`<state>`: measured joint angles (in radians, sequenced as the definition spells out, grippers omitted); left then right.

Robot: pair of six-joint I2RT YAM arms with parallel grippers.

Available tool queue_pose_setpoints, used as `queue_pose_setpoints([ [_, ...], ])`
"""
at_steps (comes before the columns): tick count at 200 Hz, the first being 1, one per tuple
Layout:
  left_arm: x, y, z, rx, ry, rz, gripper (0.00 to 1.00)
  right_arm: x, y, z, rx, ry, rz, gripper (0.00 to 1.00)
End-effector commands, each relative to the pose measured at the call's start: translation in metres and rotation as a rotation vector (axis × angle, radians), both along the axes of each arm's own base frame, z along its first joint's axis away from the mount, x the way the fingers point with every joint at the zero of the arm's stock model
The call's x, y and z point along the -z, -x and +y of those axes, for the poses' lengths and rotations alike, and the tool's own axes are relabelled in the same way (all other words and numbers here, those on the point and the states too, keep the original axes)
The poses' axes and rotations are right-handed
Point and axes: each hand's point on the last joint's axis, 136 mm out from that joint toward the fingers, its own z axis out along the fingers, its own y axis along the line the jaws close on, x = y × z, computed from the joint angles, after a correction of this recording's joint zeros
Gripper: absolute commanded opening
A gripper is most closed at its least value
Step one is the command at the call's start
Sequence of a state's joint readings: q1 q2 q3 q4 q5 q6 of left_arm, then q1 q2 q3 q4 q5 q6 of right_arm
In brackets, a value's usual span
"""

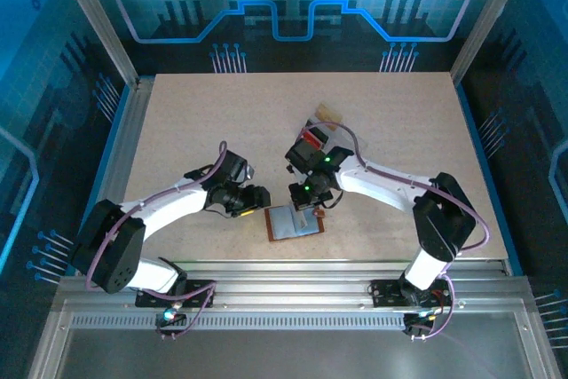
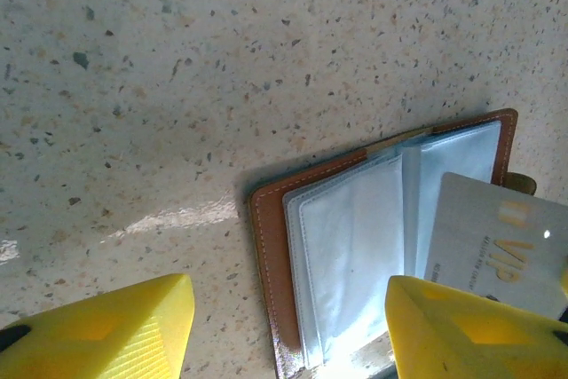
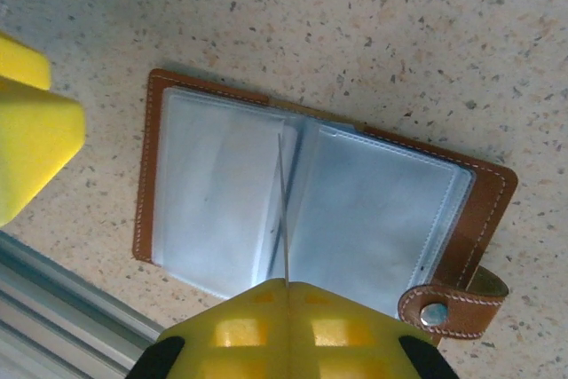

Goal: Put the credit cards into the card holder

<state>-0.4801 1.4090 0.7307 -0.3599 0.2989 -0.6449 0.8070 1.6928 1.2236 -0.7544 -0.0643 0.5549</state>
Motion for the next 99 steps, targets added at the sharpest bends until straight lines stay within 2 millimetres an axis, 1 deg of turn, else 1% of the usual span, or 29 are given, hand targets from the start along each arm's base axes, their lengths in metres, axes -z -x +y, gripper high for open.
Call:
queue_pose_setpoints([
  [1, 0.002, -0.003, 0.000, 0.010, -0.011, -0.030, 0.60, 0.005, 0.003, 0.009, 0.011, -0.010, 0.027, 0.00],
  [63, 0.009, -0.002, -0.006, 0.028, -0.012, -0.023, 0.60, 0.017, 0.005, 0.008, 0.025, 0.015, 0.056, 0.00],
  [99, 0.014, 0.006, -0.014, 0.069, -0.038, -0.021, 0.59, 0.021, 0.007, 0.007, 0.027, 0.027, 0.064, 0.00],
])
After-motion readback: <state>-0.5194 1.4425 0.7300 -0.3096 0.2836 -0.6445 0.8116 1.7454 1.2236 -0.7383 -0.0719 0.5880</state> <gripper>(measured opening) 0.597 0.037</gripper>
